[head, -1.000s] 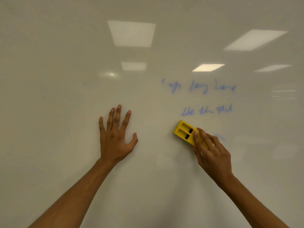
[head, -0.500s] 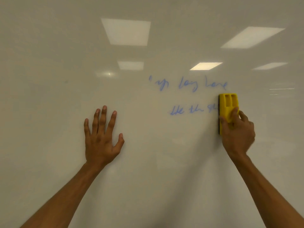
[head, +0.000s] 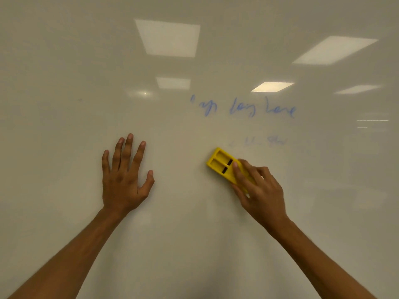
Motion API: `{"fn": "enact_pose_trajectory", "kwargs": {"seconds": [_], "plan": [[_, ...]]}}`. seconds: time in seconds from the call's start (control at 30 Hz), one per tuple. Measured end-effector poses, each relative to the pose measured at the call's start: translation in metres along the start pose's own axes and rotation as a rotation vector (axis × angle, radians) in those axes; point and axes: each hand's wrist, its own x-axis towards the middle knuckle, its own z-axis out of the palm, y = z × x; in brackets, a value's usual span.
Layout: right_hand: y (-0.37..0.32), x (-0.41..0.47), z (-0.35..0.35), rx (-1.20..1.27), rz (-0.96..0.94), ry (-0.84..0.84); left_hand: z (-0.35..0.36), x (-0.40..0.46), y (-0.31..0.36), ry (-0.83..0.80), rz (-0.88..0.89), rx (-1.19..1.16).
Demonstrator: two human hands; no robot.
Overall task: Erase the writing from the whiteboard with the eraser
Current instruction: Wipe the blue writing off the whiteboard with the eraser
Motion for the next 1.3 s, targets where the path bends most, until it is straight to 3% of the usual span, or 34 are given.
{"fn": "enact_pose_trajectory", "kwargs": {"seconds": [0.13, 0.3, 0.5, 0.6, 0.77, 0.87, 0.97, 1.2, 1.3], "plan": [[0.036, -0.023, -0.006, -0.082, 0.071, -0.011, 0.001, -0.001, -0.001, 0.007, 0.002, -0.003], [0.080, -0.012, -0.016, -0.172, 0.412, 0.008, 0.002, -0.001, 0.000, 0.006, -0.002, 0.000], [0.096, 0.049, -0.019, -0.109, 0.761, 0.038, 0.001, -0.001, 0.001, 0.015, -0.003, -0.003], [0.066, 0.070, -0.016, -0.108, 0.665, 0.054, -0.001, -0.001, 0.002, 0.012, -0.005, -0.009], [0.021, 0.052, -0.012, -0.149, 0.234, 0.004, -0.004, 0.000, 0.003, -0.003, -0.006, -0.022], [0.028, 0.026, -0.014, -0.191, 0.038, -0.032, -0.004, 0.000, 0.002, -0.007, -0.005, -0.025], [0.051, 0.004, -0.018, -0.210, 0.009, -0.040, -0.004, -0.002, 0.001, -0.008, 0.000, -0.023], [0.090, 0.030, -0.034, -0.153, 0.577, -0.073, -0.003, -0.002, 0.002, -0.002, 0.000, -0.030], [0.092, 0.065, -0.033, -0.168, 0.728, -0.061, -0.002, -0.002, 0.001, 0.005, 0.000, -0.034]]}}
